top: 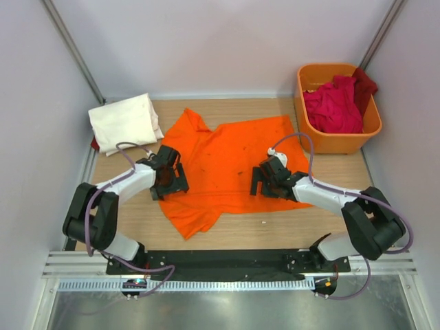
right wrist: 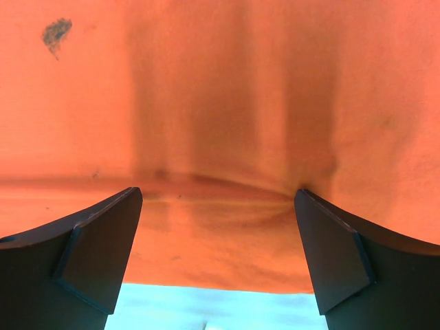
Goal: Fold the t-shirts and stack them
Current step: Flatten the tshirt out
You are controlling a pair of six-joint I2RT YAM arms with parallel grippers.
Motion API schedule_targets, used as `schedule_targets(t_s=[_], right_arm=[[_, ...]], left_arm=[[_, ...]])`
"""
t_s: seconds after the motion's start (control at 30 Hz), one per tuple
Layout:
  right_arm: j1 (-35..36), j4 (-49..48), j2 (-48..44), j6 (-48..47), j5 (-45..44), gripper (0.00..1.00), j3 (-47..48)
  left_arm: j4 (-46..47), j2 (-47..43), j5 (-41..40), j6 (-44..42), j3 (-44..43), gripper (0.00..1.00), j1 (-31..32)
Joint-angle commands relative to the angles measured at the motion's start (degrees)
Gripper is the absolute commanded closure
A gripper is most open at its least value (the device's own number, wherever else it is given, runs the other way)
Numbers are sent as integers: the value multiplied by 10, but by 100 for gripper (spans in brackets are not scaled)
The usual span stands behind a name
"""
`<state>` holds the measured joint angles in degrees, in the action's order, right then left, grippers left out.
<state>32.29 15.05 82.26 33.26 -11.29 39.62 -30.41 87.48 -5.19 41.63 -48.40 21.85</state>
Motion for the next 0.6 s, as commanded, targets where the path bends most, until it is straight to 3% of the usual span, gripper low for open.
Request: schedule_targets(t_s=[0.0, 0.2, 0.33, 0.47, 0.57], right_arm=[[22, 88, -38, 69, 4, 0, -31], [44, 207, -133, 89, -11, 0, 36], [75, 220, -149, 58, -11, 0, 148], [100, 169, -65, -19, -1, 3, 255], [104, 167, 65, -93, -22, 7, 383]], left_arm=[[-99, -43, -32, 3, 7, 10, -3], [-183, -123, -32, -59, -64, 10, -3], [-214, -201, -10, -121, -93, 11, -3], [-219, -317, -2, -122, -75, 10, -2], [-192, -410, 48, -125, -55, 10, -2]])
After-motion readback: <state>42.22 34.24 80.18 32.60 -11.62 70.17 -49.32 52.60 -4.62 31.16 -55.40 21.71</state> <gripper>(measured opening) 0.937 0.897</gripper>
